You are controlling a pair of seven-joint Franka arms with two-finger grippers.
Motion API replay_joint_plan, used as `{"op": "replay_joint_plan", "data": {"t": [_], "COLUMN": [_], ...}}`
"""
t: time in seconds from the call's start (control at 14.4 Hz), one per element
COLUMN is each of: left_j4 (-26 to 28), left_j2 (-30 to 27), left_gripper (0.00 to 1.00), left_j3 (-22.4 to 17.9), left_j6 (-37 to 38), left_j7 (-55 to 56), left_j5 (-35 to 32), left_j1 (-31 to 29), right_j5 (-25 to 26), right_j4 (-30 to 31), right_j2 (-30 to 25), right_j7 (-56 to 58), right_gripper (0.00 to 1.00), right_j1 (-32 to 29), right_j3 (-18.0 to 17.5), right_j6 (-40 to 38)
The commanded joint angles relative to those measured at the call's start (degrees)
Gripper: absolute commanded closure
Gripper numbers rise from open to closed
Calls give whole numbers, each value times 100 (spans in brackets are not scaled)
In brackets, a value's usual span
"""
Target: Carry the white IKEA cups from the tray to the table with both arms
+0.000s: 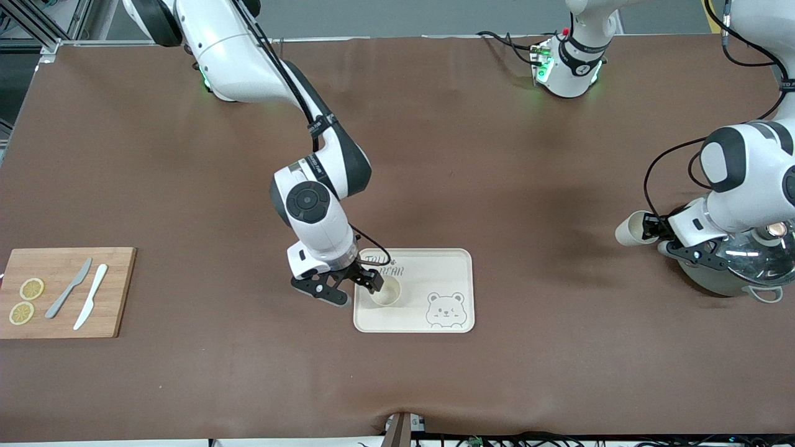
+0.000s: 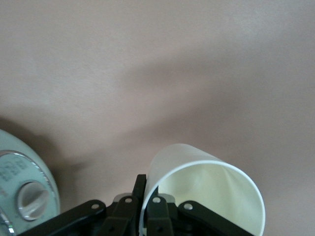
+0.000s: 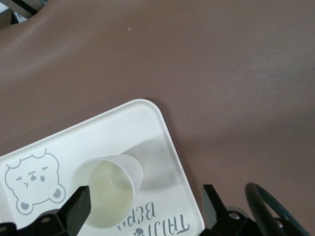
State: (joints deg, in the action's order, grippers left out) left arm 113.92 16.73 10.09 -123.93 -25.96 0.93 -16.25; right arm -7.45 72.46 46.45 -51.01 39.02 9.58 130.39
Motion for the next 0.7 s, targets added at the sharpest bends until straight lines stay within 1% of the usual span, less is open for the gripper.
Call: {"op": "replay_joint_plan", "data": {"t": [0.0,0.14,0.35,0.63], "left_j4": [77,165,227,227], "left_j2": [242,348,515,805], "left_gripper": [100,100,100,100], "left_j3": [80,81,72,63], "left_j6": [45,-34,-341,-824], "left_j7": [240,241,223,197], "left_j5": [-311,-471,-480,-673], "left_j1": [34,16,-19,-141], "right_j5": [95,95,104,385], "right_j4": [-162,-154,-136,-118], "right_j2": [250,312,365,470], "right_j7": [3,-5,-14,-32], "right_gripper": [0,0,0,0], "right_j1": [158,211,237,273], "right_j3": [71,71,71,62], "right_j6": [135,180,223,268]}}
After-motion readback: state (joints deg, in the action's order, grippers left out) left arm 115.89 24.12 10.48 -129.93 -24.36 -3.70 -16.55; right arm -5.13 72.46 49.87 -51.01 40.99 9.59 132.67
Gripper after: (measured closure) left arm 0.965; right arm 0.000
